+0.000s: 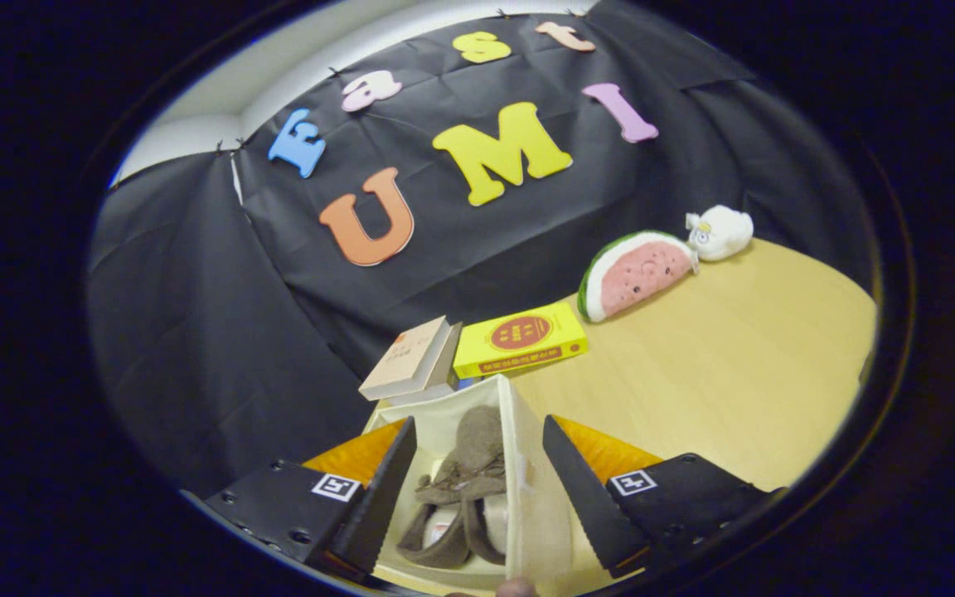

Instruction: Open the storage box then place both shoes into the box .Put the left shoe in first, then the right shoe, with the right side of both shoes facing outward in a uniform manner.

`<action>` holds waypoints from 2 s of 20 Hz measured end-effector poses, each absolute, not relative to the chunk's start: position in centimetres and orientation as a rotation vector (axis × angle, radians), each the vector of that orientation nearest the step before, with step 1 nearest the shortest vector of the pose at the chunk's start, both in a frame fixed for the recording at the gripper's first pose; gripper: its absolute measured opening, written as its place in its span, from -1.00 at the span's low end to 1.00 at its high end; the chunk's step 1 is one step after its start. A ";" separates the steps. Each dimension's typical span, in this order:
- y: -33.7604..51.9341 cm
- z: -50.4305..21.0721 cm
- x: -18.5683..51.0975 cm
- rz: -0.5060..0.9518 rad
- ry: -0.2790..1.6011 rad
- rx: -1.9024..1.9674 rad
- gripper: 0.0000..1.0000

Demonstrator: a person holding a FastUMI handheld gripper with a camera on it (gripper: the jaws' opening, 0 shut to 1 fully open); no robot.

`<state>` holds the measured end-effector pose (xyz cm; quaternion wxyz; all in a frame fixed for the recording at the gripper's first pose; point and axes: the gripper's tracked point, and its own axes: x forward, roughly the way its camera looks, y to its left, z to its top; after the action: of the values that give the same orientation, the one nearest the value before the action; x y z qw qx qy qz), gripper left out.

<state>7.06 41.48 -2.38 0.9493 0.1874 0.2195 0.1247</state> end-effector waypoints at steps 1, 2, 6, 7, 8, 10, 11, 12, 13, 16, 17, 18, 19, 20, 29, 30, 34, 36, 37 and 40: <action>40.7 -1.7 6.8 0.265 0.411 0.334 0.89; 39.6 -0.9 6.7 0.268 0.373 0.292 0.90; 34.4 1.1 5.2 0.267 0.268 0.206 0.92; 33.1 1.7 4.7 0.266 0.251 0.203 0.92; 31.8 2.4 4.1 0.263 0.230 0.196 0.92; 29.1 3.9 3.0 0.239 0.173 0.156 0.92; 27.9 4.7 2.4 0.229 0.136 0.124 0.91; 27.0 5.6 1.7 0.224 0.099 0.089 0.92; 26.3 6.4 1.0 0.225 0.064 0.075 0.92; 24.3 7.5 -1.0 0.237 0.018 0.084 0.91; 23.6 7.9 -1.5 0.239 0.007 0.091 0.91; 23.0 8.0 -2.0 0.239 -0.002 0.096 0.91; 22.3 7.9 -2.2 0.228 -0.008 0.095 0.91; 21.2 7.8 -2.3 0.210 -0.022 0.082 0.91; 20.8 5.6 -3.1 0.226 0.003 0.093 0.91; 20.9 5.5 -3.0 0.226 0.004 0.080 0.91; 22.1 4.9 -2.9 0.245 0.028 0.079 0.91; 22.2 4.9 -2.6 0.235 0.025 0.059 0.91; 22.4 4.7 -2.6 0.239 0.028 0.053 0.91; 22.9 4.6 -2.5 0.242 0.030 0.050 0.91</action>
<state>-2.49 22.89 4.63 0.9922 0.0251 0.0152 0.1208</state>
